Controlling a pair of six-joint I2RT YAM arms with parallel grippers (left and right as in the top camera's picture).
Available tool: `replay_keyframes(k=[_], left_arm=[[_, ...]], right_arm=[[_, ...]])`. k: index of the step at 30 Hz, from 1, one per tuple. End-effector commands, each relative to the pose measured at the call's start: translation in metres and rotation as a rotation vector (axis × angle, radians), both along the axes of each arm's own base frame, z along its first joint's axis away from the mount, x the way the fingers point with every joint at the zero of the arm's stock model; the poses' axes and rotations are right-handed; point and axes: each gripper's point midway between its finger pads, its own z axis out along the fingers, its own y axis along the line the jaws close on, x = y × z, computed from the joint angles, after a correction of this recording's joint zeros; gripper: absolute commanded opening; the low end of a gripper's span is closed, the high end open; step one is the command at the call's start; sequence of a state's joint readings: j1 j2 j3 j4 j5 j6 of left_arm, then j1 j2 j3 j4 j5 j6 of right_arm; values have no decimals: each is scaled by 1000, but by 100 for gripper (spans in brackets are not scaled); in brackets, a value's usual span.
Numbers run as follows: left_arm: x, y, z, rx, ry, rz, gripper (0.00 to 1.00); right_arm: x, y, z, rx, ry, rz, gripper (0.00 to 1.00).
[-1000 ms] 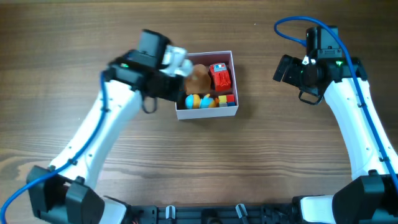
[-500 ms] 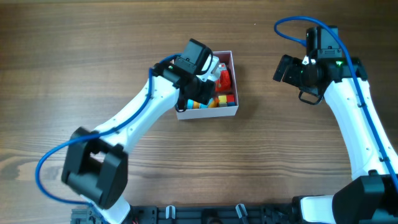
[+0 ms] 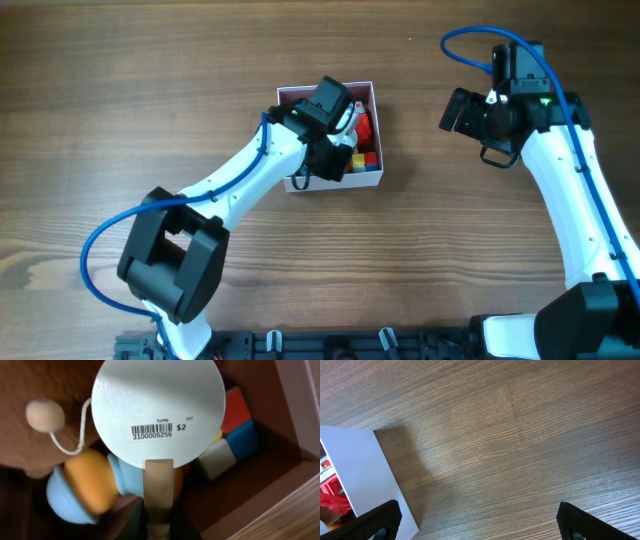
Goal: Pack container
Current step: 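Carry the rattle drum over the box and lower it inside, then open the left gripper and lift it out of the box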
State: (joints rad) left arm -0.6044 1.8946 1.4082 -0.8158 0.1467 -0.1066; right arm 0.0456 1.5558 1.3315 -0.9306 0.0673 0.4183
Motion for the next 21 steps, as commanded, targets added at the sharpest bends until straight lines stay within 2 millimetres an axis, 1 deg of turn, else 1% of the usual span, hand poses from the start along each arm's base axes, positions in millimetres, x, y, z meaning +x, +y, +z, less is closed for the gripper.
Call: replay_keyframes(k=[1,4,6,8,10,11,12,16,18,21], left_arm=[[-7,1,-1,12,39,40,4],[-11,4,-3,24,60,50,5],[-12,5,-3,29,63,51,18],[-11,5,-3,28,60,51,35],[-9,4,-2,24,53,51,47],[-8,4,-2,22,48,52,51],[-6,3,-2,21,38,52,53],[0,-1,7,4,16,52,52],[4,-4,18,-11,-6,52,52],[12,-9,43,-42,-56,53,52]], right_arm=[[0,1,-4,9,8,1,100],[0,1,-4,9,8,1,100],[0,1,-4,9,8,1,100],[0,1,-4,9,8,1,100],[0,1,-4,9,8,1,100],[0,1,-4,9,8,1,100],[0,1,-4,9,8,1,100],[0,1,-4,9,8,1,100],[0,1,-4,9,8,1,100],[0,1,-4,9,8,1,100]])
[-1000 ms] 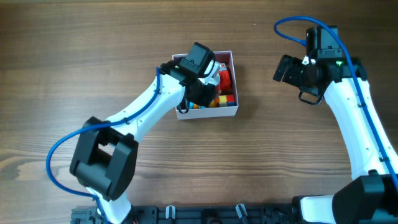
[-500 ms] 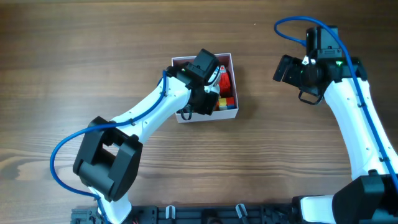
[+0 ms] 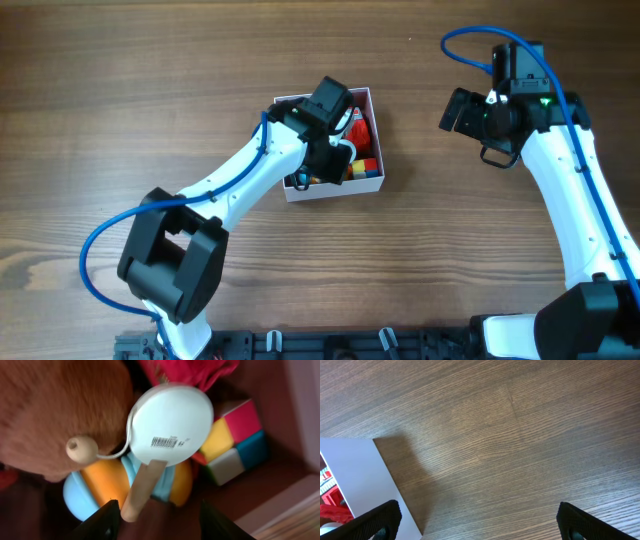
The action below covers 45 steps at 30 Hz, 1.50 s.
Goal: Pack container
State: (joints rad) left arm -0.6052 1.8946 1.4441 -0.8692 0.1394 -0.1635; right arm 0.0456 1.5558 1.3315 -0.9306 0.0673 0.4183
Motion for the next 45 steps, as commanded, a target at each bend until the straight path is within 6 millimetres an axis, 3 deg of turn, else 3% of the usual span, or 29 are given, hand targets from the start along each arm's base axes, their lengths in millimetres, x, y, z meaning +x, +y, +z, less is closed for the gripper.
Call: replay_keyframes(k=[1,7,12,15,22,27,29,33,45], left_arm=[[17,-10,47,-53,-110,2,53],[27,2,97,-44,-249,36,56],[31,37,136,1,-366,113,66],[35,76,156,27,-398,200,71],[35,211,187,19,-378,647,76],[21,264,182,19,-306,795,86],[16,277,178,34,-281,832,99],[14,288,178,40,-276,862,100],[14,288,178,40,-277,863,100]], right_arm=[[0,1,-4,9,8,1,100],[0,1,-4,9,8,1,100],[0,1,-4,9,8,1,100],[0,1,-4,9,8,1,100],[0,1,-4,9,8,1,100],[0,1,-4,9,8,1,100],[0,1,-4,9,8,1,100],[0,1,-4,9,8,1,100],[0,1,-4,9,8,1,100]])
